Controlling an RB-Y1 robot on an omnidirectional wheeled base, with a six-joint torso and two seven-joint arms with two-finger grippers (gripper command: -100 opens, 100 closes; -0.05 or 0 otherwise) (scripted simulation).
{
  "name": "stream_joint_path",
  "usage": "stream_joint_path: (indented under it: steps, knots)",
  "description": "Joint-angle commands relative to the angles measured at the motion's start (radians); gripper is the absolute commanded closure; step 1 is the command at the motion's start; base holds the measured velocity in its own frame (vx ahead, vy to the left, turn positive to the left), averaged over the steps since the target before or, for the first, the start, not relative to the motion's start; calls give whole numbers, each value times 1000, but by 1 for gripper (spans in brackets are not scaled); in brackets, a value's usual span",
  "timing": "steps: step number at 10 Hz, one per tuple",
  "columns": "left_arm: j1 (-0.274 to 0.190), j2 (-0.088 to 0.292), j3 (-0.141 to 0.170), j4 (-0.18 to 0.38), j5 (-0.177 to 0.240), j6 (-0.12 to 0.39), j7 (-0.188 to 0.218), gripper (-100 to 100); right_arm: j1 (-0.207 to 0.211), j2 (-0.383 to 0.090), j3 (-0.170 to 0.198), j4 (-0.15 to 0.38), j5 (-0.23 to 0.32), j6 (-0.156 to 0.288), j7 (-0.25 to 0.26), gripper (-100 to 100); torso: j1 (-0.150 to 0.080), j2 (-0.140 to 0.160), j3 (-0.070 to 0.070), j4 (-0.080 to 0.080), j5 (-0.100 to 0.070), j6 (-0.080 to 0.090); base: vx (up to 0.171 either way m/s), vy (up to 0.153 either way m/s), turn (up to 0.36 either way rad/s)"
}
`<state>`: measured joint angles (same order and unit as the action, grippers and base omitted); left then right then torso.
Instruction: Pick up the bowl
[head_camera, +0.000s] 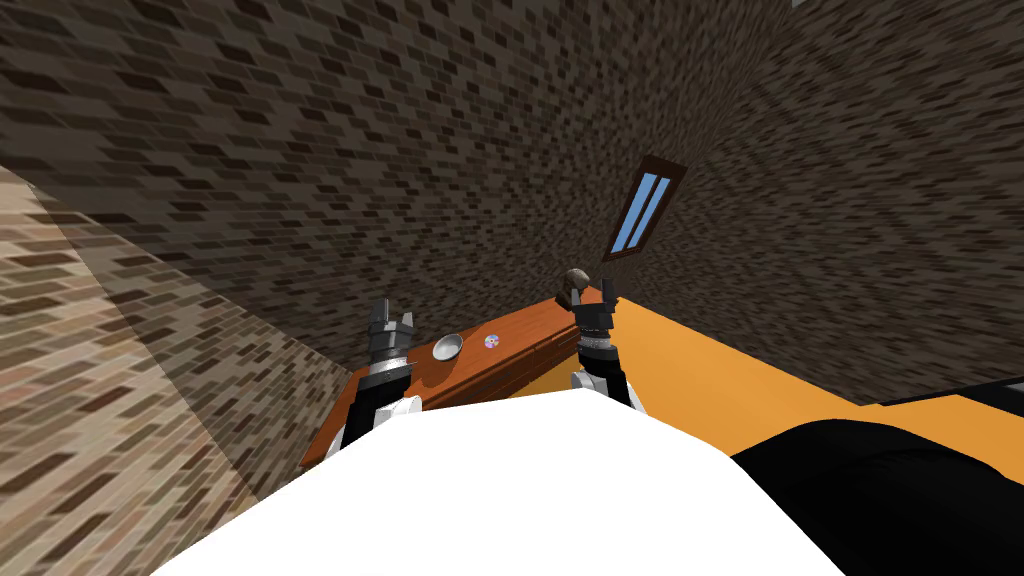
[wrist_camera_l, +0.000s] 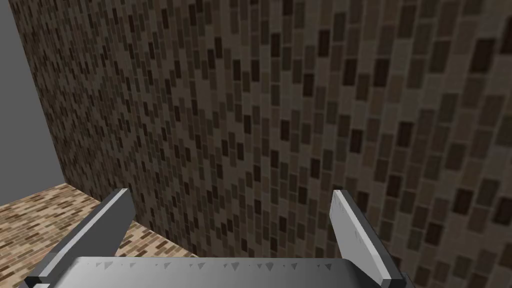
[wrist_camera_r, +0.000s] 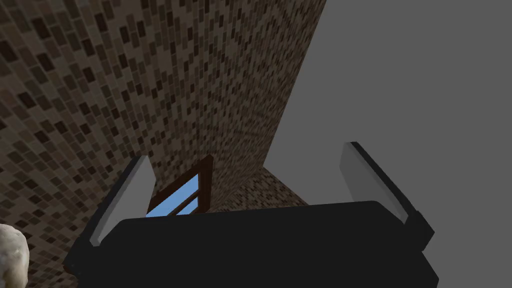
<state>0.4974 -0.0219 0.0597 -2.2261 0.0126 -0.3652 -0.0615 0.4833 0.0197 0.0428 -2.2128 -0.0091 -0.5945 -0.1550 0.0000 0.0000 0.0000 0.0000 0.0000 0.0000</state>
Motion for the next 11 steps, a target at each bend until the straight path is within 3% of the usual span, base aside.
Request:
stream_joint_path:
  steps: [1,7,10,11]
  knots:
    - [-17,37,9,19,2,28,0,-100,0,0,0,0,0,0,0,0,0,0,0,0,0,0,-15,-24,-26]
    - [-117,164,63,138,10,184,1,-100,0,0,0,0,0,0,0,0,-2,2,1,0,-1,0,-31,-43,-43]
    - [-140,186,75,167,11,228,2,-100,0,0,0,0,0,0,0,0,-2,1,0,0,0,0,-13,-27,-27]
    - [-164,207,88,198,13,265,3,-100,0,0,0,0,0,0,0,0,-1,1,0,0,0,0,-16,-26,-52]
